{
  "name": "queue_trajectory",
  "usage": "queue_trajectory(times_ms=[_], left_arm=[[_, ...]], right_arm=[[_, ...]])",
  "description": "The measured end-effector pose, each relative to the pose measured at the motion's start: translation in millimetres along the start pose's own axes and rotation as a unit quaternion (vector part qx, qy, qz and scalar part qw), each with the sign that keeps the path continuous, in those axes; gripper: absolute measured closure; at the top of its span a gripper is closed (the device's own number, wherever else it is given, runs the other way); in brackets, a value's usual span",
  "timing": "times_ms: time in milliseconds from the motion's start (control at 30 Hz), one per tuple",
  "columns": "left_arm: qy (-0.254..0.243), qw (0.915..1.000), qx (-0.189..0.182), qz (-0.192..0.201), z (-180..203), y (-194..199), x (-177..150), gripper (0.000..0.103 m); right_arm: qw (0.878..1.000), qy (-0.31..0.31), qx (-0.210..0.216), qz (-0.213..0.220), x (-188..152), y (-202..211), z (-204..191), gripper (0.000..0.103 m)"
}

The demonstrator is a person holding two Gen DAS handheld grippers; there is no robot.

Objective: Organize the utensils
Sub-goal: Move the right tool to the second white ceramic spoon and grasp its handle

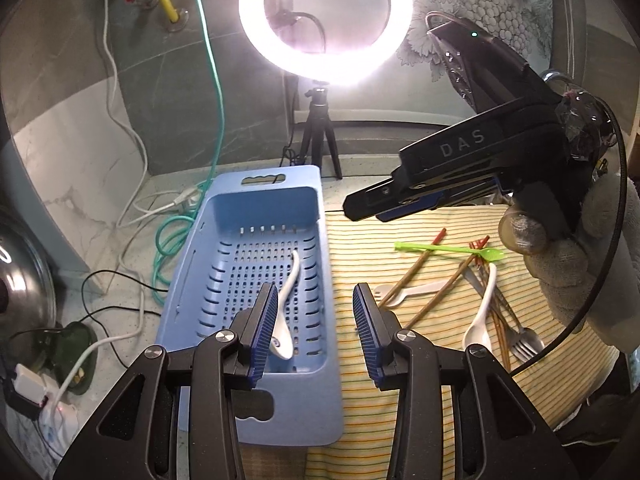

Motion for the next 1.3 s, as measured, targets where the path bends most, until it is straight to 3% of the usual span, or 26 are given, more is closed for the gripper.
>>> queue_trajectory(times_ms=[467,700,833,1300], left_arm=[[-0.004,0.9968,-0.058,-0.054,56.9,-17.8,-42.6,0.056],[-0.004,0.9887,-0.127,-0.080,98.9,-27.5,-64.2,0.051],[-0.020,0.9836,-0.151,-0.097,121.5,-38.5,-75.4,0.051],[-0.063,0.9734,-0.183,-0.123,152.7,-60.5,-88.7,0.051]], right_arm=[[0.994,-0.053,-0.033,0.090,-27.2,103.1,89.9,0.062],[0.992,-0.101,-0.067,0.043,-63.7,109.5,141.7,0.062],[0.988,-0.147,-0.051,0.020,-85.1,96.7,157.5,0.062],[0.976,-0.209,-0.055,-0.024,-112.3,48.3,177.4,0.071]])
Point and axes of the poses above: each gripper's, at about its wrist camera, not at the fingertips, and y roughly against the way its jaws point, z to its right, x to its top, the point moved 9 cm from there along -y, roughly the way its jaws point, and after that the axes turned 4 degrees about z, right-handed, at the moved point
